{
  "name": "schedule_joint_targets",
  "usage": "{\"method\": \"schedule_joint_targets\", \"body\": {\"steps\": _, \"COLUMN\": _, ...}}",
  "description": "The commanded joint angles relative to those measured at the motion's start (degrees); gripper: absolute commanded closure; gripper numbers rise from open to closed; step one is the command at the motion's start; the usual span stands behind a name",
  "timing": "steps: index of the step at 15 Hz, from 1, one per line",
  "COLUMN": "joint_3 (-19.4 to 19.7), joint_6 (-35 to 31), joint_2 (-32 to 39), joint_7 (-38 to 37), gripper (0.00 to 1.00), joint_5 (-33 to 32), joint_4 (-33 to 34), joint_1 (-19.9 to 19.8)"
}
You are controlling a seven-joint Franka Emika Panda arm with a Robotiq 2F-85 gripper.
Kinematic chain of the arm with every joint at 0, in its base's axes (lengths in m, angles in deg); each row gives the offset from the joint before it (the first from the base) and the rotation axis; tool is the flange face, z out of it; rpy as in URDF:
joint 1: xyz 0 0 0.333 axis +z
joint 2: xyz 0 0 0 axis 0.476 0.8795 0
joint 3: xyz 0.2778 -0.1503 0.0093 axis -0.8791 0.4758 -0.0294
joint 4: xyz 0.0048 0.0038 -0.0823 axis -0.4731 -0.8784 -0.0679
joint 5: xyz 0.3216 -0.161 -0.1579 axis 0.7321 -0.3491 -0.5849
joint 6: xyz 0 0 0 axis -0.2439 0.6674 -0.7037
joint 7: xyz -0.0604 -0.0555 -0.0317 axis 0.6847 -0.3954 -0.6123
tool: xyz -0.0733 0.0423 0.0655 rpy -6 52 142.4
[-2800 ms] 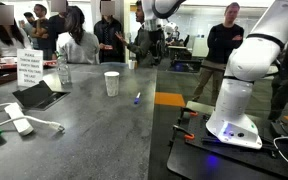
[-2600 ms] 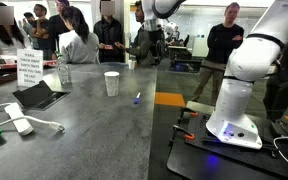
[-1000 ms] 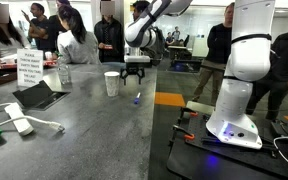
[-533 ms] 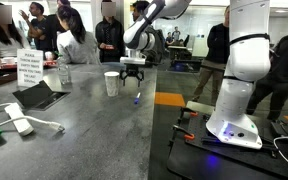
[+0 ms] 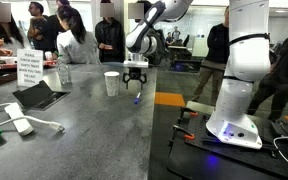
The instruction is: Move the blue marker to the right
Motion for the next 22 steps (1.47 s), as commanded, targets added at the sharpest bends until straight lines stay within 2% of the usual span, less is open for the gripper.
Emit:
{"method": "schedule_joint_targets", "body": {"steps": 1, "joint_3": 0.9, "joint_6": -3.8, "joint_2": -0.1, "joint_7": 3.3, "gripper": 0.01, "joint_5": 1.3, "joint_4": -2.1, "joint_1": 0.2}}
{"method": "schedule_joint_targets", "body": {"steps": 4, "joint_3": 0.9, "joint_6": -5.6, "joint_2": 0.2, "joint_7": 4.9, "gripper": 0.05, "joint_5": 2.9, "joint_4": -3.4, "joint_1": 0.1}}
{"method": "schedule_joint_targets", "body": {"steps": 5, "joint_3": 0.8, "joint_6": -6.0, "joint_2": 0.4, "joint_7": 5.4, "gripper": 0.2, "joint_5": 3.2, "joint_4": -3.8, "joint_1": 0.0}}
{"method": "schedule_joint_targets", "body": {"steps": 6, "joint_3": 0.9, "joint_6": -6.2, "joint_2": 0.7, "joint_7": 5.6, "gripper": 0.3, "joint_5": 3.3, "joint_4": -4.0, "joint_1": 0.2}}
{"method": "schedule_joint_targets", "body": {"steps": 7, "joint_3": 1.0, "joint_6": -6.2, "joint_2": 0.8, "joint_7": 5.7, "gripper": 0.32, "joint_5": 3.4, "joint_4": -4.2, "joint_1": 0.2}}
{"method": "schedule_joint_targets", "body": {"steps": 13, "joint_3": 1.7, "joint_6": -6.1, "joint_2": 1.2, "joint_7": 5.1, "gripper": 0.8, "joint_5": 2.6, "joint_4": -5.2, "joint_1": 0.2}}
{"method": "schedule_joint_targets", "body": {"steps": 16, "joint_3": 1.9, "joint_6": -6.1, "joint_2": 1.3, "joint_7": 5.1, "gripper": 1.0, "joint_5": 2.1, "joint_4": -5.2, "joint_1": 0.5}}
{"method": "schedule_joint_targets", "body": {"steps": 18, "joint_3": 2.2, "joint_6": -6.0, "joint_2": 1.3, "joint_7": 4.4, "gripper": 0.95, "joint_5": 0.8, "joint_4": -5.0, "joint_1": 0.9}}
{"method": "schedule_joint_targets", "body": {"steps": 22, "joint_3": 3.6, "joint_6": -5.5, "joint_2": 0.3, "joint_7": 3.2, "gripper": 0.95, "joint_5": -4.5, "joint_4": -5.1, "joint_1": 2.0}}
